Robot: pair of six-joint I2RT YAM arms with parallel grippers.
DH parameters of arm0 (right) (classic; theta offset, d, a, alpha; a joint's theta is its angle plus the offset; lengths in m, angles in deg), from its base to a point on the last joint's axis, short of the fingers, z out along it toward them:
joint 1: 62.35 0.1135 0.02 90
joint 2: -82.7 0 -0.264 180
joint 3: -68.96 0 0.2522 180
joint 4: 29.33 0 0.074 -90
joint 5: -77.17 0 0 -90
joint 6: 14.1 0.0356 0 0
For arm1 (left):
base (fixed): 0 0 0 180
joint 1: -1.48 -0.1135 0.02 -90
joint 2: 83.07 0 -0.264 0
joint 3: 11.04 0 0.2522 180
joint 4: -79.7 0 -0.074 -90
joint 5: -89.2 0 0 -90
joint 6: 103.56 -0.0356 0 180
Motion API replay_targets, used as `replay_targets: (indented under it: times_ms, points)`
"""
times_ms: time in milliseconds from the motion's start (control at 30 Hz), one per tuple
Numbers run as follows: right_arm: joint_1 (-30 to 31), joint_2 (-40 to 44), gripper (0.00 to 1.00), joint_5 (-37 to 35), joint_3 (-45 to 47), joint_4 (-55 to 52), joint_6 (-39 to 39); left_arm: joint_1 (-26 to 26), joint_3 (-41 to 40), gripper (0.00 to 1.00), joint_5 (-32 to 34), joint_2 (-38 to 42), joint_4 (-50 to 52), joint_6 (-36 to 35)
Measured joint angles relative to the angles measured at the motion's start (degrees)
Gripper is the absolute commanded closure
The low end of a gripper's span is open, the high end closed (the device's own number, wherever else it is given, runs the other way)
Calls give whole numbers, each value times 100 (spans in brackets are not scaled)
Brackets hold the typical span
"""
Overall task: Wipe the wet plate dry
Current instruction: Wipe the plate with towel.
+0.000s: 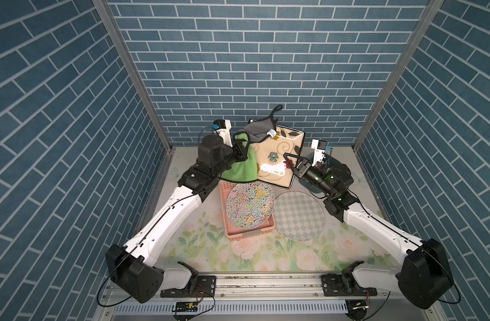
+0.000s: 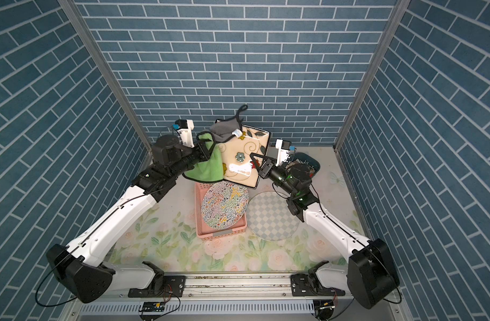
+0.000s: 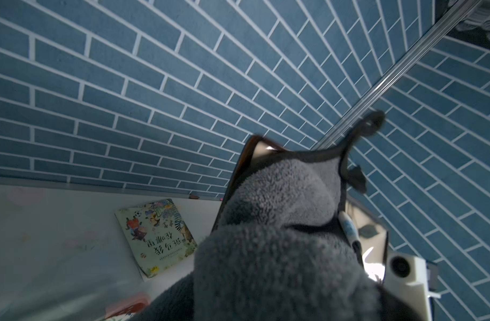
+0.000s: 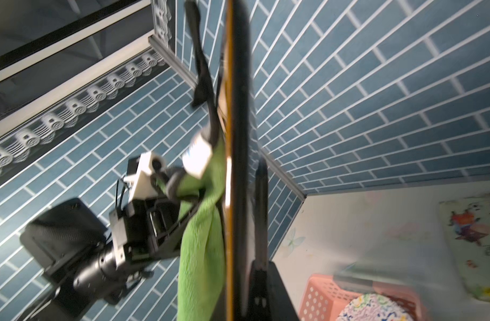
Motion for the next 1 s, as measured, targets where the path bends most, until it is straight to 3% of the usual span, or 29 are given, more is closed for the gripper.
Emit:
replay_targets:
  times_ms: [167, 267, 367, 500, 567, 633, 800, 1000]
  points:
    - [144, 28, 100, 391, 0, -131, 214, 623, 525, 100, -391, -496, -155, -219]
    - [-240, 74, 100, 549, 2, -216, 415, 890, 385, 100, -531, -684, -232, -227]
    - [-850, 199, 100, 697, 175, -48, 660, 682, -151, 100, -831, -466, -479, 72]
    - [-1805, 398, 100, 739, 450, 767, 1320, -481, -1130, 100, -1703, 227, -1508, 1377]
    - [-2063, 382, 100, 649, 501, 1491, 1891, -1104, -1582, 100, -1991, 505, -2533, 2409]
    - [-2085, 315, 100, 638, 498, 2356, 2455, -1412, -1875, 100, -2218, 549, -3797, 3528]
    - [-1609, 138, 100, 1008, 282, 3884, 3224, -1023, -1766, 100, -2583, -76, -6636, 5803]
    - [-957, -245, 100, 1497, 46, 4662, 3501, -118, -977, 100, -2608, -651, -8183, 6896]
